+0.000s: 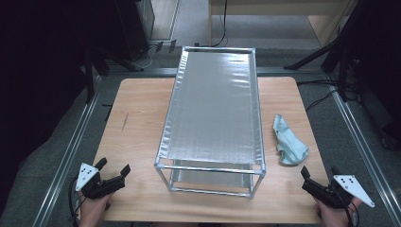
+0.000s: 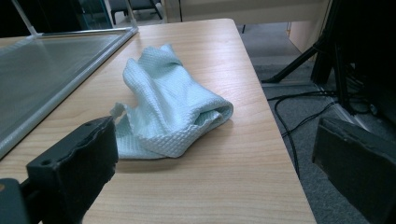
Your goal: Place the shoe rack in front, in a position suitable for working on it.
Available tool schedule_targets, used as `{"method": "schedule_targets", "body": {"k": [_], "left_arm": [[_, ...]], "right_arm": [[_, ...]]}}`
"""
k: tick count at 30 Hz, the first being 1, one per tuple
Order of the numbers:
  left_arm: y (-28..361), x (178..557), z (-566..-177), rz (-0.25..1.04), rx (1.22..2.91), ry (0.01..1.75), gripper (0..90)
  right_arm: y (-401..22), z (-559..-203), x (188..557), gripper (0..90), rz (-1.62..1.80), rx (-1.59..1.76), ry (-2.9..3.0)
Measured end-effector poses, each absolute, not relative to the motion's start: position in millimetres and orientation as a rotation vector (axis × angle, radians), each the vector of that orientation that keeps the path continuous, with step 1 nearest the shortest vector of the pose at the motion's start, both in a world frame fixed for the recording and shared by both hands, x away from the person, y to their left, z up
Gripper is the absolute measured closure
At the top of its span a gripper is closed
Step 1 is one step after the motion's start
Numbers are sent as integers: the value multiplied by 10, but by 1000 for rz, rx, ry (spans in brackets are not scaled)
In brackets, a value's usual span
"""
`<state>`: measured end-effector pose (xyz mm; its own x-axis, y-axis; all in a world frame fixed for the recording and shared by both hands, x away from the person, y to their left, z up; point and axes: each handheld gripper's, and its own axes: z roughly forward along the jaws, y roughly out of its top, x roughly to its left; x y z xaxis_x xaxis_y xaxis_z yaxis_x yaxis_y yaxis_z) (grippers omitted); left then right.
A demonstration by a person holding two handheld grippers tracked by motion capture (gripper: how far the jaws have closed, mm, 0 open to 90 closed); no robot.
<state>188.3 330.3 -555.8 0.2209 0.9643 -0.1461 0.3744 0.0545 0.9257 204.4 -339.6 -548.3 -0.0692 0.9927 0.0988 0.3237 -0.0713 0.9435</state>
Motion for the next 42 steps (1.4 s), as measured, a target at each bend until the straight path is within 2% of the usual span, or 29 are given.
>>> {"method": "schedule_targets", "body": {"k": [7,30,42], "left_arm": [[3235,1864,-5514,730,1498,1319,18],[2851,1592,-5262,603,1509,1085,18],[2465,1516,-5226,526,1576,968,20]], "right_arm": [[-3291,-5441,1966,43,1142,1386,1552],[-2586,-5082,1609,42,1336,1231,1690],[-2240,-5076,1462,66,1444,1089,1850]]}}
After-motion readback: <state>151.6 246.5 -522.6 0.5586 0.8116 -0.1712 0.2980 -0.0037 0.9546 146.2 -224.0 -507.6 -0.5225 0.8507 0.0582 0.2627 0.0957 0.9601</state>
